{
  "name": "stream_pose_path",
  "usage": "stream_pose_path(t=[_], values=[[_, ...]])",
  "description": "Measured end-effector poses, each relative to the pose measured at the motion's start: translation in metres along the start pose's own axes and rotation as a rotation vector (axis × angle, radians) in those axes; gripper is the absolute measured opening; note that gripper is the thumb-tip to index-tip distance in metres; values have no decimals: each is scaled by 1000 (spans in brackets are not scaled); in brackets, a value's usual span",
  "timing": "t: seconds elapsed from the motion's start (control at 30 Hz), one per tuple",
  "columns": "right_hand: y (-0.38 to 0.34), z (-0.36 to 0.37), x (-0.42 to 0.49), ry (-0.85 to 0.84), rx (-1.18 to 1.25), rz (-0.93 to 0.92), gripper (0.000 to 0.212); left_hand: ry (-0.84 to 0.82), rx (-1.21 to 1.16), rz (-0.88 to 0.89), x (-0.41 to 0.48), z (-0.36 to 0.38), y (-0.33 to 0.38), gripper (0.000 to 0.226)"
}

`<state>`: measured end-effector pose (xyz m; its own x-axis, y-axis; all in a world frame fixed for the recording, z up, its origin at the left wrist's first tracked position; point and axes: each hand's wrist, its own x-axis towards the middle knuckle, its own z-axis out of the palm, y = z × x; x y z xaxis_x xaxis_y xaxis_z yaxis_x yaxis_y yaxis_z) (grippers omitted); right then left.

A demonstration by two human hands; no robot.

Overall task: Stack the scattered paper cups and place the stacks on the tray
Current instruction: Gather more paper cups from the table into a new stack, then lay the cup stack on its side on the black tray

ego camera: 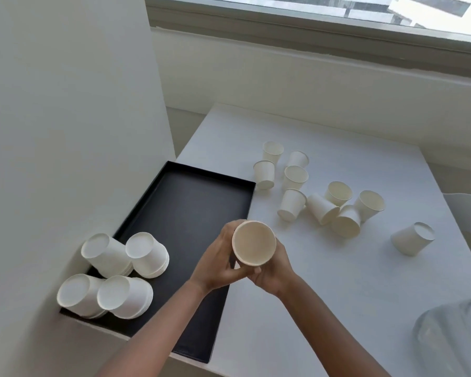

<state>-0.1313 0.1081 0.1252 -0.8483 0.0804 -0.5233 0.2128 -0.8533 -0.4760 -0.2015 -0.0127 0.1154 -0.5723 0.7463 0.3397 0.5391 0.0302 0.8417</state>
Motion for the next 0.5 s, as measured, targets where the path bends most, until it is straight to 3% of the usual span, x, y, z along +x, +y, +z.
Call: stream_pose_path(t=[0.13, 0.3, 0.4, 0.5], values=[[6, 4, 8, 79, -81, 10, 42, -83, 172, 6, -13, -24, -7, 91], [22, 16, 18, 253, -135, -32, 44, 146, 251, -116, -17, -54, -8, 90], [39, 26, 23, 261, -252, -88, 39, 272, 348, -169, -17, -77, -12, 88], [61, 34, 25, 238, -394, -144, 33, 279, 562, -327, -16, -94, -19, 77]])
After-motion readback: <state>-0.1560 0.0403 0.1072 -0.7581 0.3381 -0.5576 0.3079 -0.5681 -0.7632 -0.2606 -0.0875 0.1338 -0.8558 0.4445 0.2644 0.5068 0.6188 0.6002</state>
